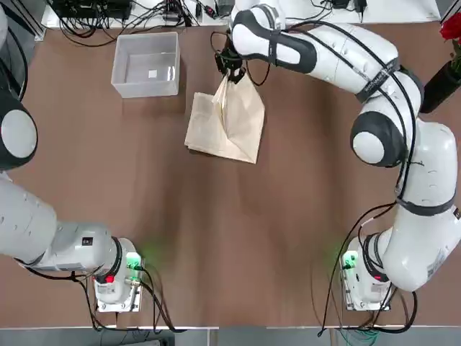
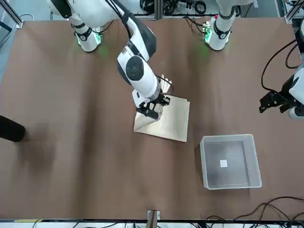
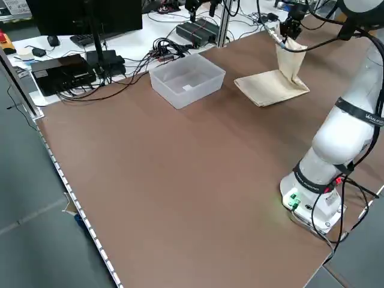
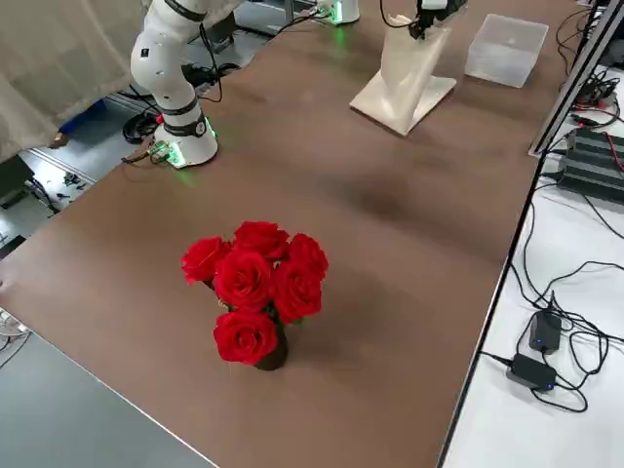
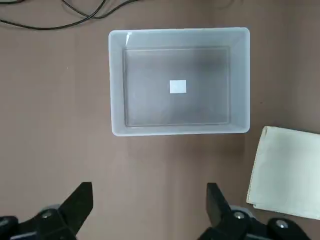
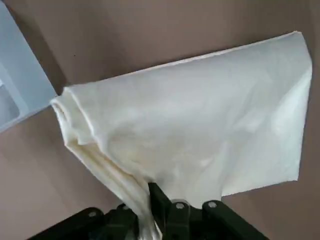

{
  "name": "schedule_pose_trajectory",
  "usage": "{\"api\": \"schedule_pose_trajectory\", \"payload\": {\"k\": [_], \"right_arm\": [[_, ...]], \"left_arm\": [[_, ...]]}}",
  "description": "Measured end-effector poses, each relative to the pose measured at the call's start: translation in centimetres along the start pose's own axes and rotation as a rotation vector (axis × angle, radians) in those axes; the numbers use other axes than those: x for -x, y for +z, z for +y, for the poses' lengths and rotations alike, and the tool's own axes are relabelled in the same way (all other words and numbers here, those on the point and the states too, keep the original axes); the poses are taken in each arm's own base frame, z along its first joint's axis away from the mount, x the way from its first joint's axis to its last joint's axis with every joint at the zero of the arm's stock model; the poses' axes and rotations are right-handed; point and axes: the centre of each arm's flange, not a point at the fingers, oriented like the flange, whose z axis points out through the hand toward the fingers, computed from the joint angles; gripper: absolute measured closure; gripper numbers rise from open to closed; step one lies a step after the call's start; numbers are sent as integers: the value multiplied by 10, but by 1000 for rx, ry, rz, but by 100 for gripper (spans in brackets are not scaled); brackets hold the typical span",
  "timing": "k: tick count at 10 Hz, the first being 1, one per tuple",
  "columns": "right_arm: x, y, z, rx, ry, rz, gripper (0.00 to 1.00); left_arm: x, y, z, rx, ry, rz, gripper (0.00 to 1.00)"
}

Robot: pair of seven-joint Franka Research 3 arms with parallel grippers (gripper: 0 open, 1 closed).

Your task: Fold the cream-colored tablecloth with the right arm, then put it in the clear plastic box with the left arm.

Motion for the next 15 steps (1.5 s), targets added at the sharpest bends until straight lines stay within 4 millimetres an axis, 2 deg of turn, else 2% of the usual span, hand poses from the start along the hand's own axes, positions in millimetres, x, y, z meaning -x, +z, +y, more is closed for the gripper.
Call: {"api": "schedule_pose_trajectory", "payload": {"k": [2,4,6,11,15], "right_arm": [[2,6,-2,-6,-4,1,92],[12,14,-10,-30,-20,9,92],[18,32,-12,-25,-29,4,92],[5,62,-10,-58,-36,27,92],[-3,72,-8,-73,-54,40,92]], "left_arm": [[0,0,0,0,0,1,0],[0,0,0,0,0,1,0],[0,0,0,0,-1,2,0],[0,0,-1,0,-1,2,0],[0,0,-1,0,-1,2,0]]}}
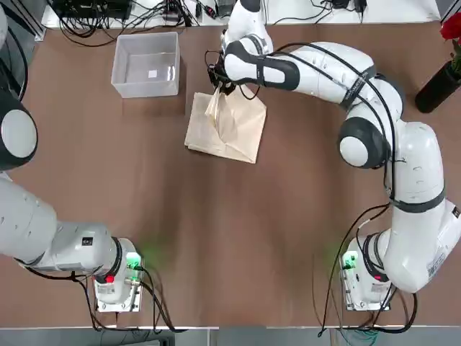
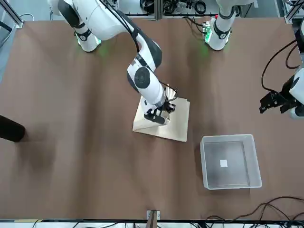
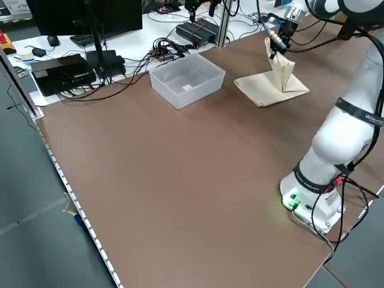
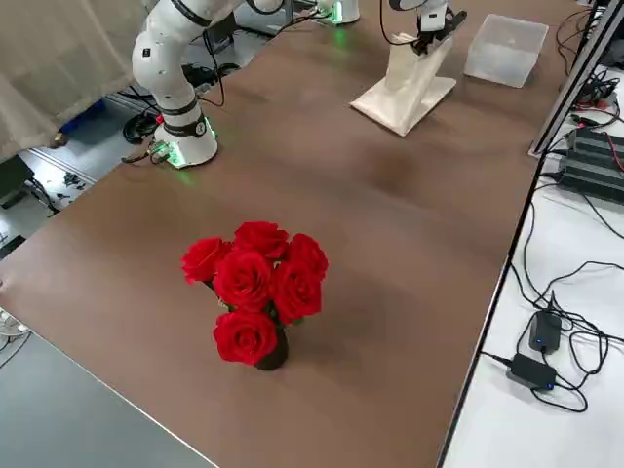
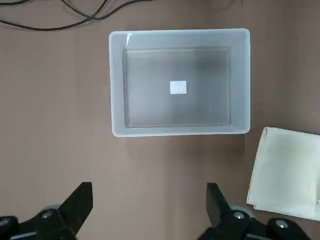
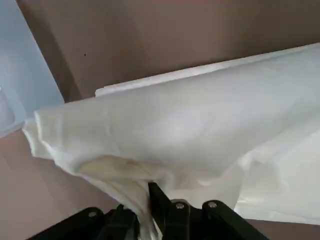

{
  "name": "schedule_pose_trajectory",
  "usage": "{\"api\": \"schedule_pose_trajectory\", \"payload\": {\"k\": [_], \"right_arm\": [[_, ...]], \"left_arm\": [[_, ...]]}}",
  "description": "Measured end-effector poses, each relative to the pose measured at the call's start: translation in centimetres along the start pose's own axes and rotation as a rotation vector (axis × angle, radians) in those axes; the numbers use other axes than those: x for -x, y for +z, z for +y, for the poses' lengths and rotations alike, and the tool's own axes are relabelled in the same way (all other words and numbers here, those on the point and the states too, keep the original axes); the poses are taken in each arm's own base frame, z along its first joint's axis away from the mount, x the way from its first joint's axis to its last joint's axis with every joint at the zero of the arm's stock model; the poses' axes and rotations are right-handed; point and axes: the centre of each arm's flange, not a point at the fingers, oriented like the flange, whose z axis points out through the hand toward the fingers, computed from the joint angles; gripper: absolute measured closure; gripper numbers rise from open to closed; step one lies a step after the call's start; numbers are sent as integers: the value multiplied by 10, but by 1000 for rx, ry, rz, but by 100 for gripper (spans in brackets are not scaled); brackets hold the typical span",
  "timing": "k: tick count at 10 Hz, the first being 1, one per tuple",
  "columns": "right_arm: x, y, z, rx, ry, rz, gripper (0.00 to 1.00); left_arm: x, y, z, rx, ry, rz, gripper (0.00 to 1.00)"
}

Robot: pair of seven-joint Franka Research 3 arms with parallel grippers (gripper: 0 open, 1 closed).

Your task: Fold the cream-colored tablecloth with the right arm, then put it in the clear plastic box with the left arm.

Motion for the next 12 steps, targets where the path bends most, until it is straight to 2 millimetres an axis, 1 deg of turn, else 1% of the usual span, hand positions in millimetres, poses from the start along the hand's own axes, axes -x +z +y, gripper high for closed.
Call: {"api": "schedule_pose_trajectory", "payload": {"k": [4,8,12], "right_arm": [[4,1,-4,-20,-14,8,92],[14,4,-11,-43,-29,17,92],[23,14,-12,-32,-41,8,92]], "left_arm": [[0,0,0,0,0,0,0],[0,1,0,0,0,1,0],[-1,0,0,0,0,2,0]]}}
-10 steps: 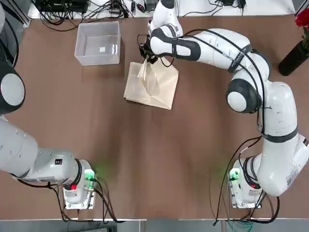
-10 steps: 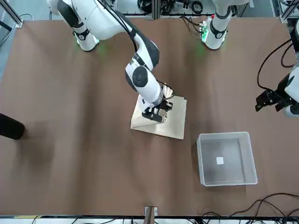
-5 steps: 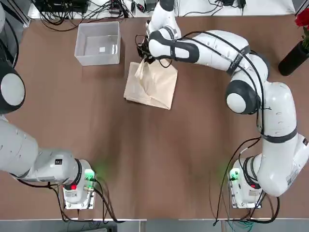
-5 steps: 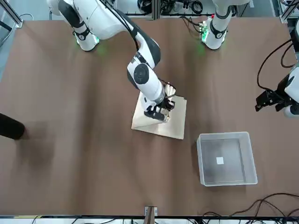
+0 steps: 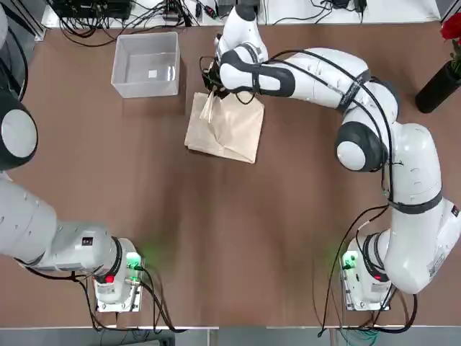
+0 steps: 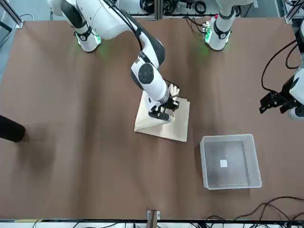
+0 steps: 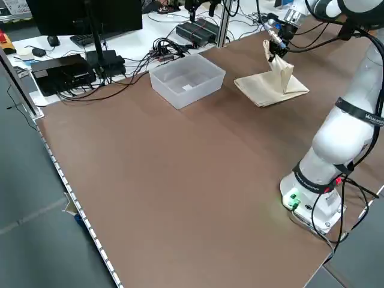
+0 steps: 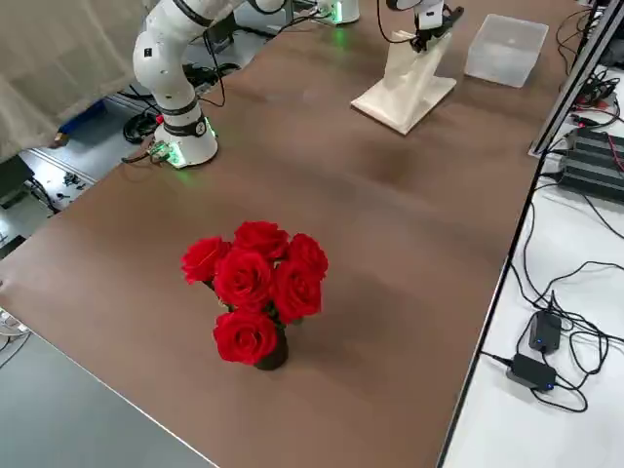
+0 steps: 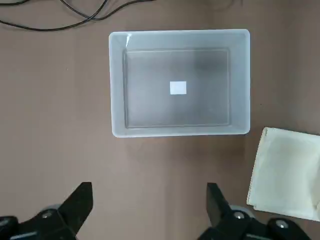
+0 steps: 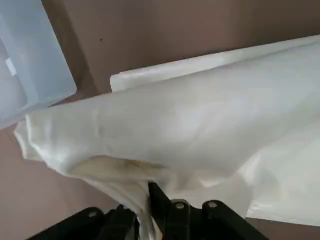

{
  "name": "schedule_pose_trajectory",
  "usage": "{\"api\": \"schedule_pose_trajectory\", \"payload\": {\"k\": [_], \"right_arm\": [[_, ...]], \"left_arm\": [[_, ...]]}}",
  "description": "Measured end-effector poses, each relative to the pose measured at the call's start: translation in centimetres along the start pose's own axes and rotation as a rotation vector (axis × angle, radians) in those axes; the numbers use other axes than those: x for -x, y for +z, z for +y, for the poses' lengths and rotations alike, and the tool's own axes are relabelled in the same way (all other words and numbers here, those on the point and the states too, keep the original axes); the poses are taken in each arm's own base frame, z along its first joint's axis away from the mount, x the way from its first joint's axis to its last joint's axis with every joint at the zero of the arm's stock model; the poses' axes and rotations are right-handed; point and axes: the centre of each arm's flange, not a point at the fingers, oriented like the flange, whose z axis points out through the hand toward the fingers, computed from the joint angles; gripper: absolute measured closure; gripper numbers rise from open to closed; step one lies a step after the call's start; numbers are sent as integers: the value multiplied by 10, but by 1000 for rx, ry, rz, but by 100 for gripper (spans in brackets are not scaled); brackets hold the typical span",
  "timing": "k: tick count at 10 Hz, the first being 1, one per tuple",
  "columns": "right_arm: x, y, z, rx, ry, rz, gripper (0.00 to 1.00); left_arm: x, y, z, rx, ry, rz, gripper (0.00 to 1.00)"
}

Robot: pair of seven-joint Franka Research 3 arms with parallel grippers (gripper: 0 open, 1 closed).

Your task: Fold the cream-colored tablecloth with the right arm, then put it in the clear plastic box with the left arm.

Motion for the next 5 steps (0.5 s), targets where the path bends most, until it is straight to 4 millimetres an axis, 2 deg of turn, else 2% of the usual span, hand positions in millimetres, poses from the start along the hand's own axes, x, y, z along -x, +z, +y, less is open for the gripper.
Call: {"api": "schedule_pose_trajectory", "payload": {"k": [5], "right_arm": [[3,15,1,-7,-3,3,92]], "left_arm": [[0,-1,0,0,0,3,0]]}}
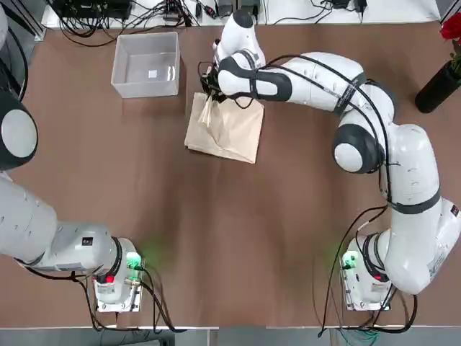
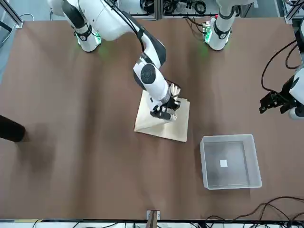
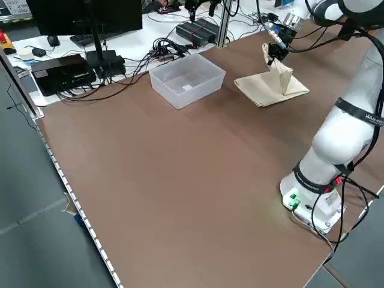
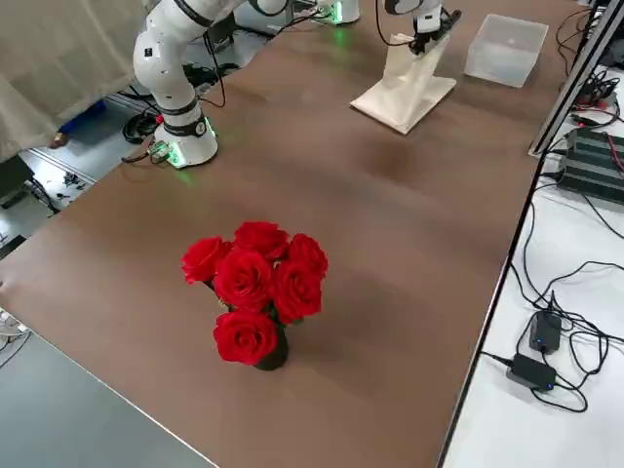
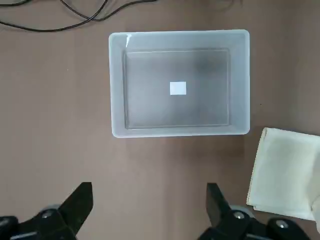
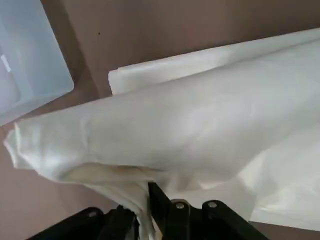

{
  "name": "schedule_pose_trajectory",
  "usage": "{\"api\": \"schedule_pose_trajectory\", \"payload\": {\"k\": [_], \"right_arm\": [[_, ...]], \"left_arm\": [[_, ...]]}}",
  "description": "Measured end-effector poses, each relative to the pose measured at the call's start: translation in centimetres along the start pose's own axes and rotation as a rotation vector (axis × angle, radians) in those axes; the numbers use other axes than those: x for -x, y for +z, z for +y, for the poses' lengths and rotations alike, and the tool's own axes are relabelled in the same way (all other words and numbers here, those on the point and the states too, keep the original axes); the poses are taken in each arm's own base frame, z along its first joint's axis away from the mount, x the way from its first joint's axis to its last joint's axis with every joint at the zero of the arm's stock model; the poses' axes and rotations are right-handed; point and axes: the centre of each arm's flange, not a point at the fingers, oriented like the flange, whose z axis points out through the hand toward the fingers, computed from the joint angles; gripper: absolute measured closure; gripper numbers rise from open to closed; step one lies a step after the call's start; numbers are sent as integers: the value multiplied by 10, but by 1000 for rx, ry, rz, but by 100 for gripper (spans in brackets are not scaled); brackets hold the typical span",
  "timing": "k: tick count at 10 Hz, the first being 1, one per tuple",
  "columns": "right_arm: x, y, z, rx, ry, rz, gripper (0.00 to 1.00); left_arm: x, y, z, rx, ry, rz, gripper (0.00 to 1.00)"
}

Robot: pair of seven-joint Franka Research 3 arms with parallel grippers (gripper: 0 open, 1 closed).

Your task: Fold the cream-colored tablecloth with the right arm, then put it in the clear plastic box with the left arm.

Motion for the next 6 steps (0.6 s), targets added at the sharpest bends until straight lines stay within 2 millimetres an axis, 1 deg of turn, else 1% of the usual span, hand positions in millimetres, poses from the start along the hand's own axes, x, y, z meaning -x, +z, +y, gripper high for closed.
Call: {"api": "schedule_pose_trajectory", "payload": {"k": [2,3,4,6], "right_arm": [[1,2,0,-3,-1,2,89],[1,3,0,-7,-1,4,81],[1,3,-1,-12,-1,7,70],[2,4,-2,-18,-3,10,70]], "left_arm": [[0,-1,0,0,0,2,0],[0,-1,0,0,0,2,0],[0,-1,0,0,0,2,0],[0,-1,2,0,3,2,0]]}}
